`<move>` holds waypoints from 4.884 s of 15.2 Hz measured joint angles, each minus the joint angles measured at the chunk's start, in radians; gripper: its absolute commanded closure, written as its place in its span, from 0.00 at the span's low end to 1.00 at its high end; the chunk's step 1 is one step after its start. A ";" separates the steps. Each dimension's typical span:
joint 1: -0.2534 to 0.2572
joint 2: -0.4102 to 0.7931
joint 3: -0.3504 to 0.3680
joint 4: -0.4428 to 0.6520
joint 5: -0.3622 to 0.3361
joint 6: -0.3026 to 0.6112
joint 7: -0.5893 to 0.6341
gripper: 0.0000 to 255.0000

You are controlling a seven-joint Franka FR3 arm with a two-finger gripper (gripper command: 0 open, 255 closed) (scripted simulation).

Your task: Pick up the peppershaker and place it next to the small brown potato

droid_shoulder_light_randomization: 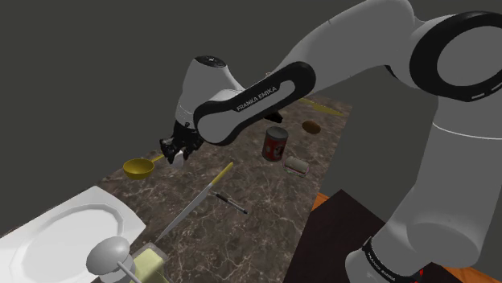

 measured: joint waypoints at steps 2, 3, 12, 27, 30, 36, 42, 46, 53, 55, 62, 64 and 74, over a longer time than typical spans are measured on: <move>-0.003 -0.010 0.004 0.012 0.008 -0.022 -0.005 1.00; -0.005 -0.022 0.008 0.014 0.014 -0.034 -0.008 1.00; -0.019 -0.082 0.025 0.064 0.055 -0.140 -0.033 1.00; -0.037 -0.160 0.034 0.161 0.106 -0.309 -0.069 1.00; -0.080 -0.227 0.019 0.092 0.164 -0.304 -0.151 1.00; -0.155 -0.320 -0.039 -0.020 0.266 -0.291 -0.333 1.00; -0.221 -0.392 -0.119 -0.089 0.343 -0.315 -0.518 1.00; -0.261 -0.416 -0.176 -0.111 0.376 -0.335 -0.631 1.00; -0.331 -0.418 -0.274 -0.108 0.410 -0.376 -0.813 1.00; -0.354 -0.410 -0.306 -0.093 0.417 -0.397 -0.868 1.00; -0.430 -0.355 -0.400 -0.028 0.439 -0.451 -1.041 1.00; -0.452 -0.329 -0.423 0.009 0.443 -0.474 -1.084 1.00; -0.570 -0.154 -0.526 0.245 0.481 -0.601 -1.289 1.00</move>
